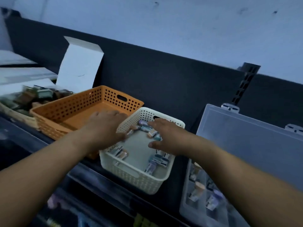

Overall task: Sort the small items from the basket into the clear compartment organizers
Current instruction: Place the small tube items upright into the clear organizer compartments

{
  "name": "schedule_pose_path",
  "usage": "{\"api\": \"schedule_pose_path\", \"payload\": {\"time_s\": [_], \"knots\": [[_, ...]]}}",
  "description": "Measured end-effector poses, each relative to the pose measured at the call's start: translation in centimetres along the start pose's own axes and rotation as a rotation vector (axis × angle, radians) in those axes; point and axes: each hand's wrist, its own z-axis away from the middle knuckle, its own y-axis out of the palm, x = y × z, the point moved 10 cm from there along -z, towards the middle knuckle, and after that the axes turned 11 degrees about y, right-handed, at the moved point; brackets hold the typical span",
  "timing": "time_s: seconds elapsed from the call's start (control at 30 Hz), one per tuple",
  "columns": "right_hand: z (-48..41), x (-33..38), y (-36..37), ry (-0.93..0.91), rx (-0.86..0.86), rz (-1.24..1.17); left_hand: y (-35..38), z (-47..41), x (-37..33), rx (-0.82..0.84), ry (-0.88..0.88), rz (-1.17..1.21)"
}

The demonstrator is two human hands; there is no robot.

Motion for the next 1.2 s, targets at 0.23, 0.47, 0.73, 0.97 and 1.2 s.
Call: {"api": "schedule_pose_path", "payload": {"time_s": [0.23, 0.47, 0.73, 0.97, 1.2], "knots": [[-7.7, 0.4, 2.4, 0.106, 0.043, 0.014, 1.9, -0.2, 0.6, 0.005, -0.006, 0.037], [-11.1, -0.8, 3.5, 0.212, -0.005, 0.048, 1.9, 0.0, 0.3, 0.016, 0.013, 0.032], [-11.2, -0.8, 3.8, 0.159, 0.017, -0.04, 1.9, 0.0, 0.2, 0.033, 0.023, 0.034], [-10.2, -1.0, 1.5, 0.135, -0.015, -0.303, 1.5, 0.0, 0.4, 0.001, 0.013, 0.041], [-6.1, -1.9, -0.7, 0.182, 0.182, -1.034, -0.6, -0.9, -1.4, -0.161, -0.019, 0.358]]}}
